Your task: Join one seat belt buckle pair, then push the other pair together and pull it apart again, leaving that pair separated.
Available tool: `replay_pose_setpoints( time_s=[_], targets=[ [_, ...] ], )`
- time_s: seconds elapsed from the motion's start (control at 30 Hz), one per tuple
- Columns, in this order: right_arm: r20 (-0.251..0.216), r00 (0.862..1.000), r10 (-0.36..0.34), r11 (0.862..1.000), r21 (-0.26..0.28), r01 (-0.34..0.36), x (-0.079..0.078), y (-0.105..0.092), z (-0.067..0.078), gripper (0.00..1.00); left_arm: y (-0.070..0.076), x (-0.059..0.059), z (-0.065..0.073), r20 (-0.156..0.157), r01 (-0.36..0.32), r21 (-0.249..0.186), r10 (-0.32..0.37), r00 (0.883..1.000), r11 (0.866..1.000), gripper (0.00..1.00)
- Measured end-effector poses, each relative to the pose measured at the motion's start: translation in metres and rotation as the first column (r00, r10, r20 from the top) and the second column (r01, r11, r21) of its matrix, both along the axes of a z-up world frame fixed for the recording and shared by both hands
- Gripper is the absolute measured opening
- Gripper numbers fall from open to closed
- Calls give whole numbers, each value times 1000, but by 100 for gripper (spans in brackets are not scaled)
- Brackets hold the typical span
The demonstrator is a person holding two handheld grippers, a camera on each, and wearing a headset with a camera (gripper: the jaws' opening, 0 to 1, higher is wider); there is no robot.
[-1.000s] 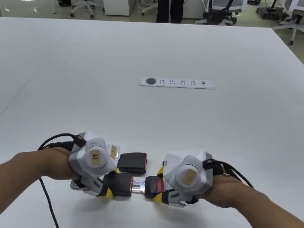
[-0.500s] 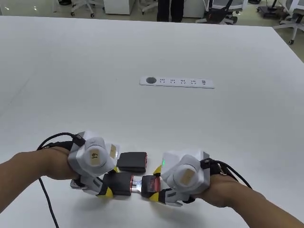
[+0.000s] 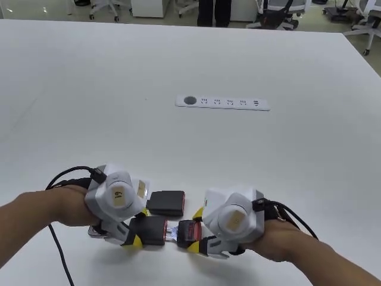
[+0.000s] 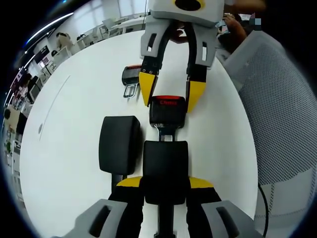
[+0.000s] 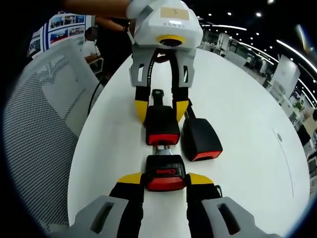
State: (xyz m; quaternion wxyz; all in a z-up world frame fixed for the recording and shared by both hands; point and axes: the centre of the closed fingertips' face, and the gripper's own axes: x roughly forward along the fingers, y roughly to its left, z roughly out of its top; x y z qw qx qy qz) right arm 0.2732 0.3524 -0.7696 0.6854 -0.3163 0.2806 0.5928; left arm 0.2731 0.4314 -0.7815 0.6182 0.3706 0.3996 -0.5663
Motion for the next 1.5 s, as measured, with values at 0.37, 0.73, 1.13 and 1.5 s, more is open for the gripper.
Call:
replay_pose_setpoints(
  time_s=[0.37, 0.73, 1.13, 1.5],
  targets=[
    [-8, 1000, 4, 1000, -6, -4, 0, 1, 0, 28, 0, 0, 0, 0, 10, -5, -10, 1000, 1000, 33],
    [-16, 1000, 4, 1000, -8, -4, 0, 2, 1, 27, -1, 0, 0, -2, 19, -6, -19, 1000, 1000, 33],
    [-14, 1000, 11, 1000, -24, -11, 0, 3, 0, 27, -1, 0, -1, -3, 12, -3, -12, 1000, 1000, 32],
    [-20, 1000, 4, 1000, -8, -4, -3, 14, 1, 27, -1, 0, -1, -6, 8, 3, -7, 1000, 1000, 32]
  ],
)
